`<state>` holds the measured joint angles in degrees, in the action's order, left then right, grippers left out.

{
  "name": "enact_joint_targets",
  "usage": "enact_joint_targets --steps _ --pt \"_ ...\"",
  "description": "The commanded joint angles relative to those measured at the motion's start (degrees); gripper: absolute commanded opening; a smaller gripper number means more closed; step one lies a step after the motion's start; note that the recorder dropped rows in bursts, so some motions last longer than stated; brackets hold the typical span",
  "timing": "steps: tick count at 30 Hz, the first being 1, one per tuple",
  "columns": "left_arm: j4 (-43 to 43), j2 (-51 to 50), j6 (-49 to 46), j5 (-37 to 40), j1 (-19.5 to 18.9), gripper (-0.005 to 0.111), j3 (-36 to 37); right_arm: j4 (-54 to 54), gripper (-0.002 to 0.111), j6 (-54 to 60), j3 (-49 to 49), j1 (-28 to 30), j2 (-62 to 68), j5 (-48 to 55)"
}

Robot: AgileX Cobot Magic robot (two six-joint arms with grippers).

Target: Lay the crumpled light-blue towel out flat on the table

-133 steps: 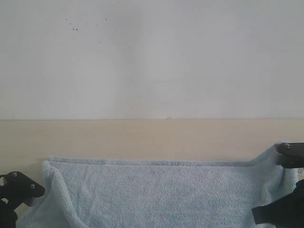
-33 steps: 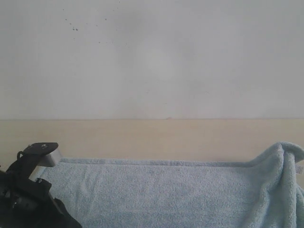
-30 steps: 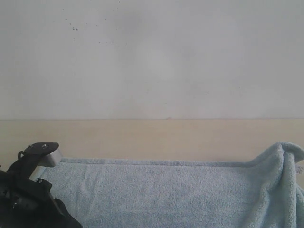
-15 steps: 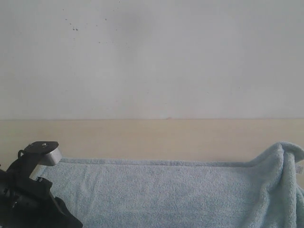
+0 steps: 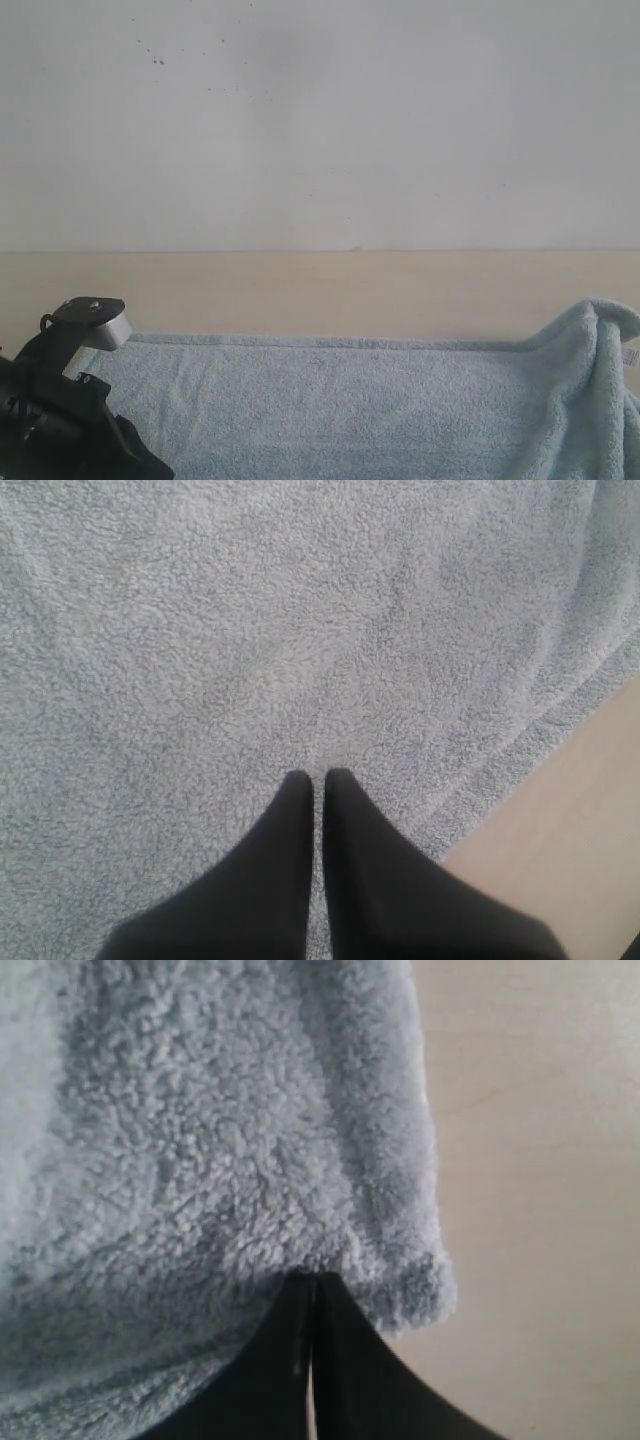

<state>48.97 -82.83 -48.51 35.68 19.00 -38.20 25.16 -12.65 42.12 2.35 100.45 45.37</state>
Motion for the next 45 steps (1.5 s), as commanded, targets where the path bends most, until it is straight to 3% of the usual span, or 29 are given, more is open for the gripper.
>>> enact_joint_targets --steps 1,18,38,45 --pt "0.5 -0.1 -0.4 0.4 0.1 0.004 -0.1 1.3 0.0 -0.7 -0.1 0.4 0.2 0.9" --pt "0.8 -0.1 -0.5 2.2 0.1 0.004 -0.1 8.5 0.0 -11.0 -6.1 0.4 0.2 -6.4" --pt "1.5 -0.1 -0.5 3.5 0.1 0.004 -0.5 4.0 0.0 -12.1 -6.1 0.4 0.2 14.7" --pt "3.1 -0.1 -1.4 2.8 0.1 0.004 -0.5 12.7 0.0 -20.8 -3.7 0.4 -7.7 5.9"
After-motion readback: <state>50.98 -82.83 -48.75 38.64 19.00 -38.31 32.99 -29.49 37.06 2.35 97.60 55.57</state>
